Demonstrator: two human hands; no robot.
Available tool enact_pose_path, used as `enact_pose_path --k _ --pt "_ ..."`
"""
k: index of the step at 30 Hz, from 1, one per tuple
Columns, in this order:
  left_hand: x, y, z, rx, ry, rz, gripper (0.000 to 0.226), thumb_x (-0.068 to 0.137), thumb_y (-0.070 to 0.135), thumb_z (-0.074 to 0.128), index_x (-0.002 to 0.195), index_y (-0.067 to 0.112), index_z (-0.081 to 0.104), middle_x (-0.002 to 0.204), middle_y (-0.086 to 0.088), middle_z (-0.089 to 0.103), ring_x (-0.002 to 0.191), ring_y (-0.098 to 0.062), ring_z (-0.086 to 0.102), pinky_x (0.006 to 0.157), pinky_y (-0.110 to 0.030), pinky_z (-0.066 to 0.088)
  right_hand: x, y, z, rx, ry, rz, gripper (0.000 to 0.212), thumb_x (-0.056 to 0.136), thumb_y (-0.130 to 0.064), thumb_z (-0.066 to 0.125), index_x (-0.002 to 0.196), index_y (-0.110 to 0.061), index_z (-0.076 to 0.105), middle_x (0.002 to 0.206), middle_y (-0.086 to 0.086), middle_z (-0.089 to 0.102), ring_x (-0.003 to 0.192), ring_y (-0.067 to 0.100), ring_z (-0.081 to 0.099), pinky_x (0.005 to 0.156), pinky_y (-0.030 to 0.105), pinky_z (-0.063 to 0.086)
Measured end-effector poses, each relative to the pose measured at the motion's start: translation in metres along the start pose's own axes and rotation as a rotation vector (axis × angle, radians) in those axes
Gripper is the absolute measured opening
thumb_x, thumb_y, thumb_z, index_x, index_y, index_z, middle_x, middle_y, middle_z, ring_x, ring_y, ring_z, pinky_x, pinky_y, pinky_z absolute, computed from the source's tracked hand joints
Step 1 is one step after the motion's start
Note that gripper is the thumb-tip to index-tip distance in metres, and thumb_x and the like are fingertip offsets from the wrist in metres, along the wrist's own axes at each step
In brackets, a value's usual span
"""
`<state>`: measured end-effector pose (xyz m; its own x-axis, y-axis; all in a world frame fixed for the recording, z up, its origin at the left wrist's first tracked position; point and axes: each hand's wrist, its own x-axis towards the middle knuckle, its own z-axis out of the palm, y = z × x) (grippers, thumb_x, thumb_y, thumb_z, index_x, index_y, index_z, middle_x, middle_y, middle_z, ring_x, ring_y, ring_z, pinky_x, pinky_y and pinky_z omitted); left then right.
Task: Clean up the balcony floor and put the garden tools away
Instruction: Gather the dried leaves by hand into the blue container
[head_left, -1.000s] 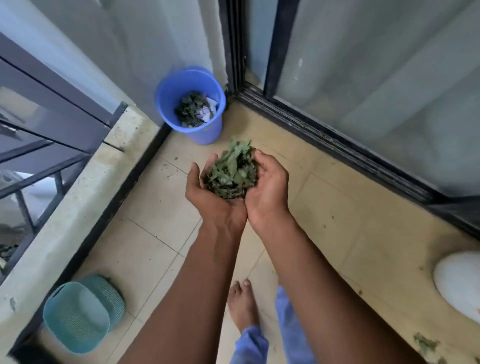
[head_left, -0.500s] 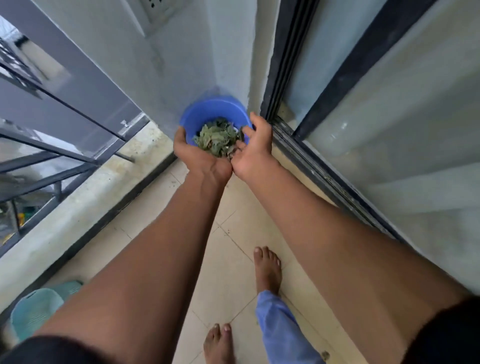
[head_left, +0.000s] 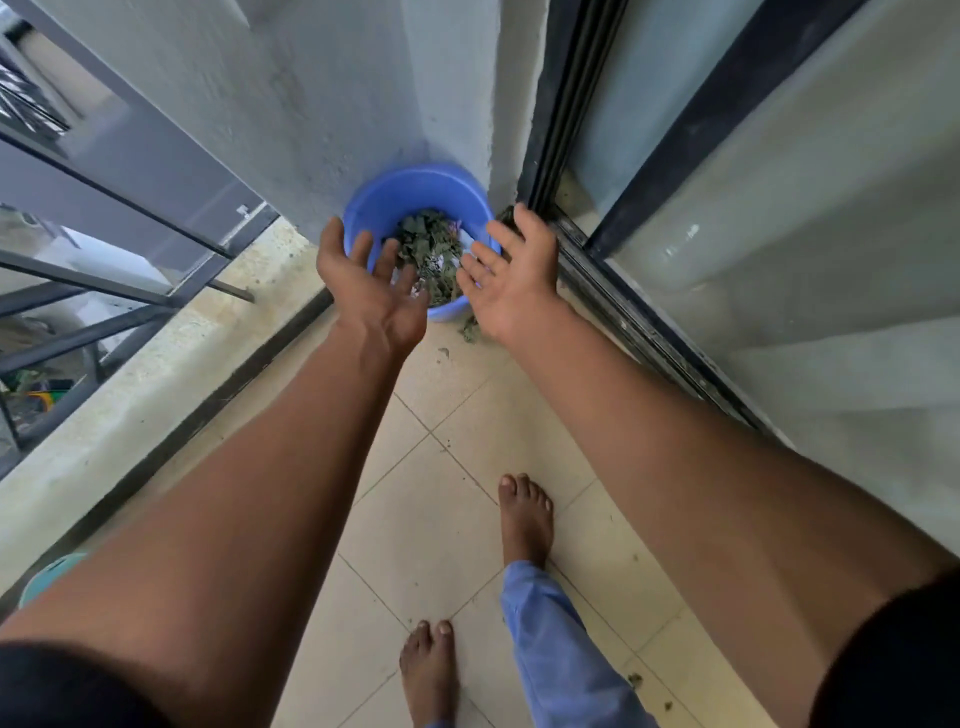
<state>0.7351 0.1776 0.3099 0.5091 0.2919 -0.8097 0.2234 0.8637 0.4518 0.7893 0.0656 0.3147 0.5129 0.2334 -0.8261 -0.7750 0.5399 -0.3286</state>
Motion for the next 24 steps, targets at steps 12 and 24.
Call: enact_pose_path --k 12,24 --pt "-0.105 -0.145 -0.161 0.895 0.029 -0.435 0.035 0.102 0.035 0.051 0.133 0.022 0.063 0.135 -0.002 0.065 0.124 -0.029 0.058 0.112 -0.043 0.039 -0.11 0.123 -0.21 -0.451 0.457 0.082 0.008 0.1 -0.01 0.059 0.099 -0.006 0.066 0.101 0.018 0.071 0.087 0.028 0.068 0.091 0.043 0.055" --pt "-0.221 -0.248 -0.284 1.231 -0.082 -0.547 0.027 0.103 0.028 0.05 0.122 0.018 0.068 0.117 -0.008 0.073 0.099 -0.027 0.063 0.084 -0.034 0.046 -0.24 0.279 -0.39 -0.892 0.669 0.041 0.016 0.085 -0.019 0.062 0.092 -0.02 0.077 0.095 0.002 0.078 0.094 0.025 0.073 0.087 0.037 0.06"
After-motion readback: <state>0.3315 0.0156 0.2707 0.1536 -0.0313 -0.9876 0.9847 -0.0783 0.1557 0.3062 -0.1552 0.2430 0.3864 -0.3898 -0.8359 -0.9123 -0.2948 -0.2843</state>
